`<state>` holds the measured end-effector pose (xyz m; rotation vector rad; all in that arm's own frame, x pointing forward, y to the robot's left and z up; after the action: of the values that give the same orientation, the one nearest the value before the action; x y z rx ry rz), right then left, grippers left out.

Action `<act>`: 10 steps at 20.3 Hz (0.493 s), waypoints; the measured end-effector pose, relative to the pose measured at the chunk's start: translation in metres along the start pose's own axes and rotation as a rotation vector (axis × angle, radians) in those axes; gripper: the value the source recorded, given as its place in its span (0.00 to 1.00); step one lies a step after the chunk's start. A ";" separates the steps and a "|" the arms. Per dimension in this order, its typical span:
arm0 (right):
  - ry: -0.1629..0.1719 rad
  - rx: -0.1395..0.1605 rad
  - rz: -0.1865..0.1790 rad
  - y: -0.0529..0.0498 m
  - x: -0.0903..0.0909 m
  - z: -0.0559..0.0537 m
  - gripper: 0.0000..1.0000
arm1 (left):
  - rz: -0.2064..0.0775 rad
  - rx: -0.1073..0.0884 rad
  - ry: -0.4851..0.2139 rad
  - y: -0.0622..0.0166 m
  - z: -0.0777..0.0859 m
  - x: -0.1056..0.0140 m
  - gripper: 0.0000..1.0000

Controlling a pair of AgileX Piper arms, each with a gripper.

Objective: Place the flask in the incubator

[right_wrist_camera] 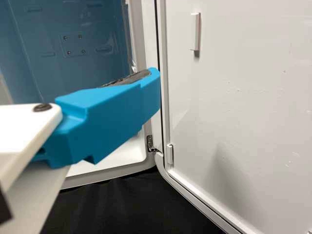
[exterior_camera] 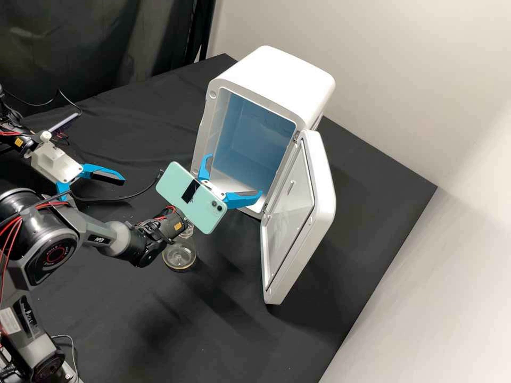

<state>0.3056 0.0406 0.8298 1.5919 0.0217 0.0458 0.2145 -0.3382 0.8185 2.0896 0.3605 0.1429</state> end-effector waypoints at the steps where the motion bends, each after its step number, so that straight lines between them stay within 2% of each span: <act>1: 0.000 0.000 0.000 0.000 0.000 0.000 1.00 | 0.001 -0.001 0.004 0.0002 -0.001 0.000 1.00; 10: 0.000 0.002 0.000 0.000 0.000 0.000 1.00 | 0.002 -0.002 0.007 0.0003 -0.002 0.000 1.00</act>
<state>0.3056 0.0406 0.8298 1.5937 0.0217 0.0458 0.2139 -0.3370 0.8196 2.0880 0.3629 0.1517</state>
